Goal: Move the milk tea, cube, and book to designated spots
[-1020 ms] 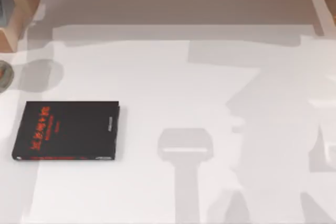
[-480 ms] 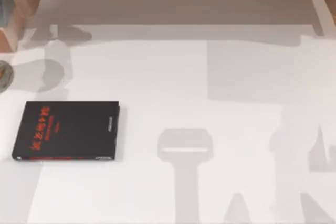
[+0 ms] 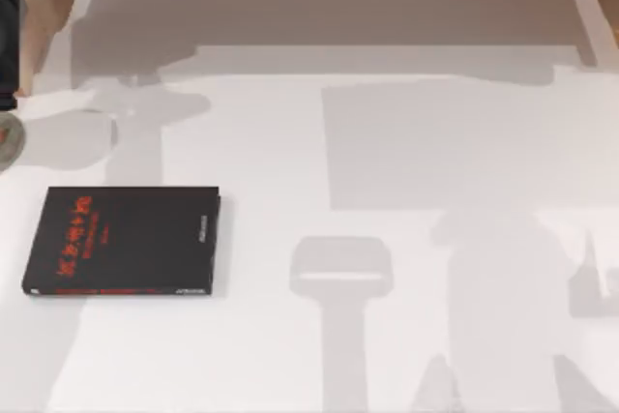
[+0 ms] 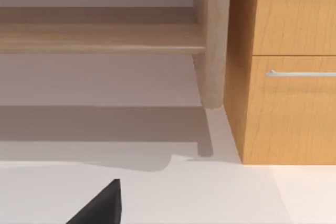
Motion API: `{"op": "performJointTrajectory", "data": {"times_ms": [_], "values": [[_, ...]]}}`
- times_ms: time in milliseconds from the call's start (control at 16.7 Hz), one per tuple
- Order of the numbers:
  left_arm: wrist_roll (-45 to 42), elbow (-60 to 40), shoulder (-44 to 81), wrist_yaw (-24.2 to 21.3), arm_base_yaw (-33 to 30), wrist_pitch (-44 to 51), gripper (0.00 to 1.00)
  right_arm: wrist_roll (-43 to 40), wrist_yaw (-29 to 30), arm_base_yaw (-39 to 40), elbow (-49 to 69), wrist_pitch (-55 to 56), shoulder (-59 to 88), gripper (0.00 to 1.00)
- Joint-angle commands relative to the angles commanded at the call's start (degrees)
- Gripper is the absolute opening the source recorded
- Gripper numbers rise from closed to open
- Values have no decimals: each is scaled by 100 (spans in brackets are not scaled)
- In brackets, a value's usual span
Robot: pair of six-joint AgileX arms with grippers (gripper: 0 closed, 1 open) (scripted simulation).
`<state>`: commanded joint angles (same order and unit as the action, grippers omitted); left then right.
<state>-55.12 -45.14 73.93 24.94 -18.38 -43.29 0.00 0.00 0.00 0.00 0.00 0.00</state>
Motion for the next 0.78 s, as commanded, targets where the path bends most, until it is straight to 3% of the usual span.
{"op": "performJointTrajectory", "data": {"times_ms": [420,780], "values": [[-1281,2090,348,88,-643,-160,0,0,0,0,0,0,0,100],[-2095,3616,897,-210,-983,-33,0,0,0,0,0,0,0,100]]}}
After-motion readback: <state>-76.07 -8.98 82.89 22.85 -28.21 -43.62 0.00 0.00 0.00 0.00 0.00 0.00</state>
